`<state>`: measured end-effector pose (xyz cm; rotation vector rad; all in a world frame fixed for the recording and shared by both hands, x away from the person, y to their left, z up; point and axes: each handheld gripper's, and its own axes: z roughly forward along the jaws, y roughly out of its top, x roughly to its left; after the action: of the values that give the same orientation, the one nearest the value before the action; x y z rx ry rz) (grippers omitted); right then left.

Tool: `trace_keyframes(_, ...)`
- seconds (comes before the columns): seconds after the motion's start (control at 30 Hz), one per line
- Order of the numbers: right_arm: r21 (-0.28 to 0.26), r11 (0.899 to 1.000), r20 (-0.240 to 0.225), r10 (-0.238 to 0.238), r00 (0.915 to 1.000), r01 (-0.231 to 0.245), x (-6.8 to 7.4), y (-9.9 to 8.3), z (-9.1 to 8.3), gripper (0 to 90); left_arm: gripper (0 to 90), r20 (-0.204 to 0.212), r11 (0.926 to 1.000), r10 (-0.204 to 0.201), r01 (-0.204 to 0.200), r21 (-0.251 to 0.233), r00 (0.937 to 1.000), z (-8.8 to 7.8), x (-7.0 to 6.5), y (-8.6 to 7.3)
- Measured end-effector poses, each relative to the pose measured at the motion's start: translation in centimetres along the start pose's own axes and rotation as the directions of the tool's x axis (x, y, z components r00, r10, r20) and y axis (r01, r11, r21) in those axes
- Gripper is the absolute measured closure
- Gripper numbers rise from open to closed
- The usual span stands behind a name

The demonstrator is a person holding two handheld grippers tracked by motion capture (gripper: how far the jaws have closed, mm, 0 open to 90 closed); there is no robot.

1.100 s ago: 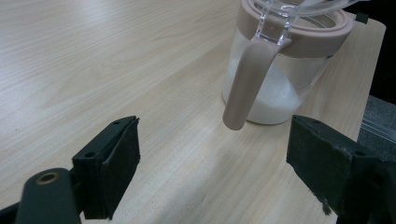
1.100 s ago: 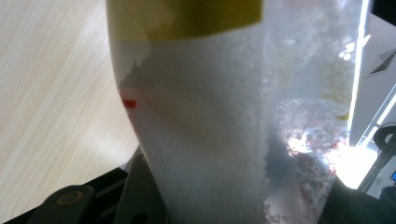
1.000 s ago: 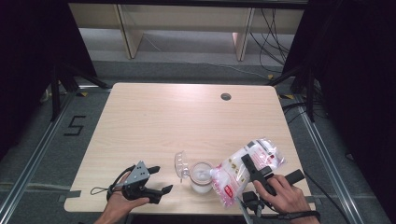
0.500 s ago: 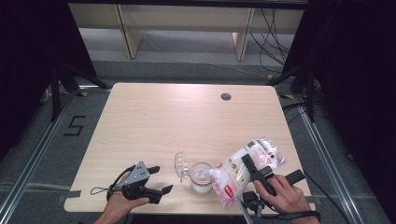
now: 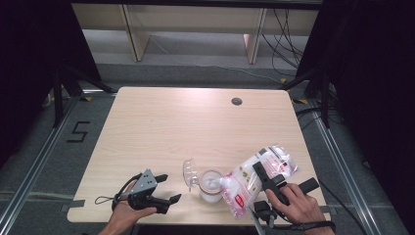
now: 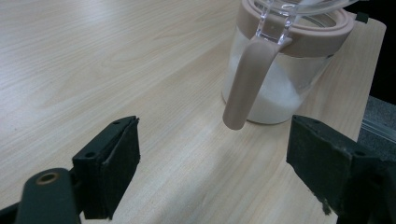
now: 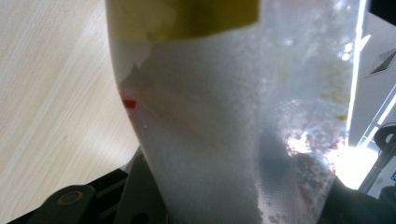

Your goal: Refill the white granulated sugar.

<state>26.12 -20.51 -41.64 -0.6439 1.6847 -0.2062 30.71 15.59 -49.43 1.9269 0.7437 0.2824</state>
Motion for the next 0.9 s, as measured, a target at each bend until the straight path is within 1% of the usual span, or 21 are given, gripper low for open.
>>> trace_keyframes(0.07, 0.001, 1.000, -0.002, -0.012, 0.9999, 0.012, -0.09, -0.04, -0.02, 63.7, 16.9, 0.000, 1.0000, -0.001, 0.001, 0.000, 1.0000, 0.00, 0.00, 0.00)
trace_keyframes(0.13, 0.001, 1.000, -0.002, -0.013, 0.9999, 0.013, -0.10, -0.04, -0.03, 63.8, 16.9, 0.000, 1.0000, -0.001, 0.001, 0.000, 1.0000, -0.01, 0.00, 0.01)
trace_keyframes(0.2, -0.002, 1.000, 0.000, 0.005, 1.0000, -0.005, 0.02, -0.02, -0.01, 63.8, 16.9, 0.000, 1.0000, 0.000, 0.000, 0.000, 1.0000, -0.02, 0.01, 0.01)
trace_keyframes(0.27, -0.004, 1.000, 0.003, 0.013, 0.9999, -0.013, 0.07, -0.01, 0.02, 63.8, 16.9, 0.000, 1.0000, 0.000, 0.000, 0.000, 1.0000, -0.03, 0.01, 0.02)
trace_keyframes(0.47, -0.002, 1.000, 0.000, 0.018, 0.9998, -0.018, 0.06, -0.02, -0.01, 63.9, 16.9, 0.000, 1.0000, -0.002, 0.002, 0.000, 1.0000, -0.04, -0.01, 0.02)
trace_keyframes(0.5, -0.005, 1.000, 0.003, 0.013, 0.9999, -0.013, 0.04, -0.04, -0.01, 63.9, 16.9, 0.000, 1.0000, -0.003, 0.003, 0.000, 1.0000, -0.04, -0.01, 0.02)
trace_keyframes(0.53, -0.004, 1.000, 0.000, 0.019, 0.9998, -0.019, 0.06, -0.02, -0.01, 63.9, 16.9, 0.000, 1.0000, -0.003, 0.003, 0.000, 1.0000, -0.03, -0.01, 0.02)
trace_keyframes(0.57, -0.004, 1.000, 0.004, 0.012, 0.9999, -0.012, 0.04, -0.03, -0.01, 63.9, 16.9, 0.000, 1.0000, -0.003, 0.003, 0.000, 1.0000, -0.03, -0.01, 0.02)
trace_keyframes(0.6, -0.004, 1.000, -0.001, 0.020, 0.9998, -0.020, 0.06, -0.01, -0.01, 63.9, 16.9, 0.000, 1.0000, -0.003, 0.003, 0.000, 1.0000, -0.03, -0.01, 0.01)
trace_keyframes(0.7, -0.003, 1.000, 0.001, 0.011, 0.9999, -0.011, 0.07, -0.02, 0.02, 63.9, 16.9, 0.000, 1.0000, -0.002, 0.002, 0.000, 1.0000, -0.04, -0.01, 0.02)
trace_keyframes(0.9, -0.003, 1.000, -0.001, 0.021, 0.9998, -0.021, 0.08, -0.03, -0.01, 64.1, 16.9, 0.000, 1.0000, -0.002, 0.002, 0.000, 1.0000, -0.03, -0.02, 0.02)
